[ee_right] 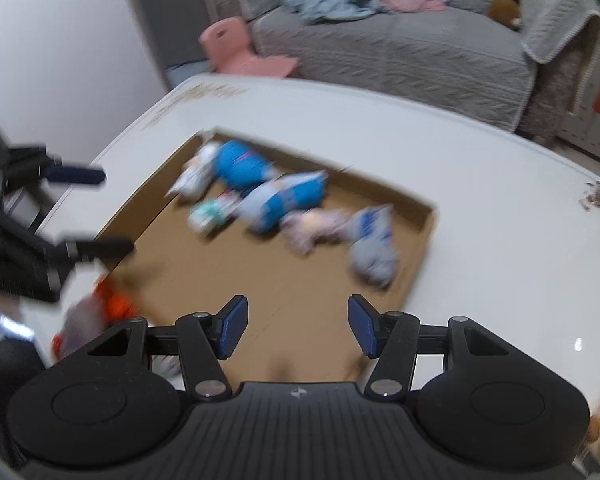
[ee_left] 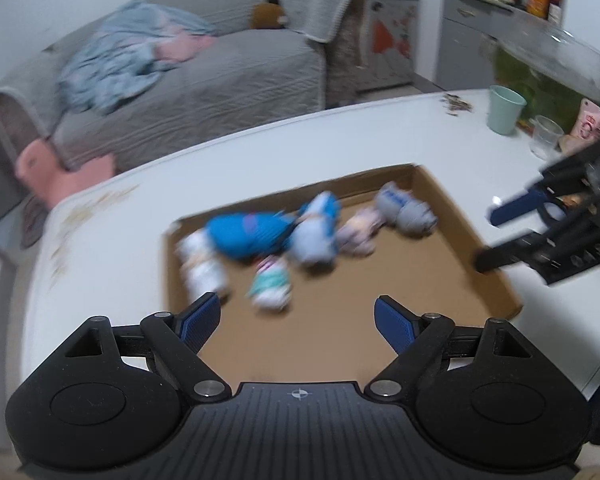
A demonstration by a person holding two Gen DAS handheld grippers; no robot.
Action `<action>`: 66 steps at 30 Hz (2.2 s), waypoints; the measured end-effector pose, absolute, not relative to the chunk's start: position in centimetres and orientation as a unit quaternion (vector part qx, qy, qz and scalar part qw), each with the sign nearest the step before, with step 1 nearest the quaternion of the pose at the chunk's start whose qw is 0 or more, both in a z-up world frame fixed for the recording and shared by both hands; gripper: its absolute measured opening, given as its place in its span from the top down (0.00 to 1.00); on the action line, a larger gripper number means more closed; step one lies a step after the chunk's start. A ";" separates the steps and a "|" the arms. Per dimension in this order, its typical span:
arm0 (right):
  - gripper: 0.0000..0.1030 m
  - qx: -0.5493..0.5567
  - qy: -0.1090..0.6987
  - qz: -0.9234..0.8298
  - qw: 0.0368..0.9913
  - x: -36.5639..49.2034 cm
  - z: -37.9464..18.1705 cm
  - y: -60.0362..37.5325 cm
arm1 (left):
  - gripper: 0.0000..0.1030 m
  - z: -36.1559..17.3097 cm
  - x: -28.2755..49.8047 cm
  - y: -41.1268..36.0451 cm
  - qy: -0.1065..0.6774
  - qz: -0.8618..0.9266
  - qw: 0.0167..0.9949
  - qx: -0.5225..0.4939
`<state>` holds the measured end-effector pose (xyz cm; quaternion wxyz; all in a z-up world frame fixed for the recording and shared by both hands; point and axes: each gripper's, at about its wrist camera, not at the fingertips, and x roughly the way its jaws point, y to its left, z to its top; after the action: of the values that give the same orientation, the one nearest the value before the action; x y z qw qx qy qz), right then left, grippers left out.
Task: Organize objects
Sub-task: 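Grasp the orange bag with left tool while right tool grasps white-blue sock, then lower orange bag and white-blue sock into the tray and open both tools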
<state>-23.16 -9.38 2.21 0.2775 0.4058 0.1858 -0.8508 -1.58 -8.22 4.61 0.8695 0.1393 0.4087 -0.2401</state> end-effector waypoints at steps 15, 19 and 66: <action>0.50 0.440 0.245 -0.813 0.292 -16.9 -3.2 -12.2 | 0.10 -1.1 -10.6 2.0 0.456 -0.166 0.869 0.099; 0.50 0.453 0.269 -0.802 0.281 -16.5 -4.9 -12.8 | 0.10 -2.9 -11.3 2.3 0.472 -0.173 0.859 0.094; 0.62 0.489 0.237 -0.794 0.272 -17.8 -6.3 -11.7 | 0.55 -5.1 -9.2 2.7 0.496 -0.193 0.842 0.083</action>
<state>-17.84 -11.69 -6.26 0.2722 0.4889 0.2369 -0.7942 -9.17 2.73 -5.09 0.8423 0.0826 0.4965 -0.1931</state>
